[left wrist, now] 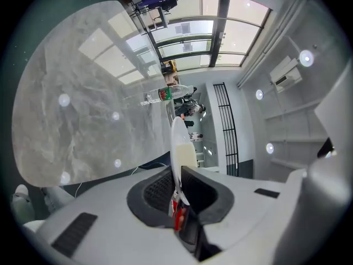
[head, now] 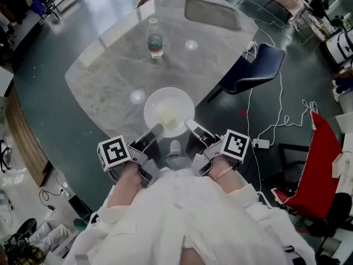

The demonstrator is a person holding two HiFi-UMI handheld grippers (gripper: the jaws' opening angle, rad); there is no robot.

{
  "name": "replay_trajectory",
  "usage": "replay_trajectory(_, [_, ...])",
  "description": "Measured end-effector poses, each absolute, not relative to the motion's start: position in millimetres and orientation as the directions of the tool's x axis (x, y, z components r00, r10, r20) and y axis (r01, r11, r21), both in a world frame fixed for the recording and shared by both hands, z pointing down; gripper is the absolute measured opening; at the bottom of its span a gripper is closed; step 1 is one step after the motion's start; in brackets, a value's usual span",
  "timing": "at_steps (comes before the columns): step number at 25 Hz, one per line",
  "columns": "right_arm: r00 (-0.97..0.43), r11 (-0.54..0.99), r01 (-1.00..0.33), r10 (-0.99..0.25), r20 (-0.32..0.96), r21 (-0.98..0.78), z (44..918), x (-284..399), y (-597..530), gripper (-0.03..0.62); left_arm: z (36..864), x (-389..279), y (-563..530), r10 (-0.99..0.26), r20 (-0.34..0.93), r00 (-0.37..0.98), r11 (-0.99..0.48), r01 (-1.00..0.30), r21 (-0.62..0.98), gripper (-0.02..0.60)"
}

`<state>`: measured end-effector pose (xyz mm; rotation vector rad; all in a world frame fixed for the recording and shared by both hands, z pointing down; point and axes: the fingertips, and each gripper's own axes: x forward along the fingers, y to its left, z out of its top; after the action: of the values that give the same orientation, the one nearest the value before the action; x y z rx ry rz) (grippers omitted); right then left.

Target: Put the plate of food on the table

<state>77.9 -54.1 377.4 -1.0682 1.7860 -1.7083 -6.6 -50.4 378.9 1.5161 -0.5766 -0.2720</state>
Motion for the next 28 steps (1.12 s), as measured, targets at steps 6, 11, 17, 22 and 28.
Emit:
replay_trajectory(6, [-0.642,-0.073,-0.219,-0.74,0.2,-0.973,381,99,-97,0.014,381,14,-89,-0.544,0.192,0.817,0.076,-0.18,0.981,0.034])
replay_trajectory(11, [-0.667,-0.047,-0.229,-0.72,0.192,-0.972,378,118,-130,0.014,383,35,-119,-0.568,0.188,0.801,0.08,-0.173,0.982,0.034])
replay_trajectory(17, [-0.685,-0.047,-0.221,-0.703,0.189,-0.974,381,128,-155,0.014,384,44,-142,-0.587,0.196,0.786,0.077,-0.187,0.979,0.034])
replay_trajectory(22, [-0.699,-0.08,-0.18,-0.69,0.185,-0.98,389,129,-157,0.014,389,45,-143,-0.597,0.203,0.776,0.098,-0.18,0.979,0.034])
replay_trajectory(28, [-0.691,-0.077,-0.166,-0.702,0.172,-0.983,389,129,-160,0.014,387,46,-145,-0.593,0.198,0.78,0.074,-0.192,0.979,0.034])
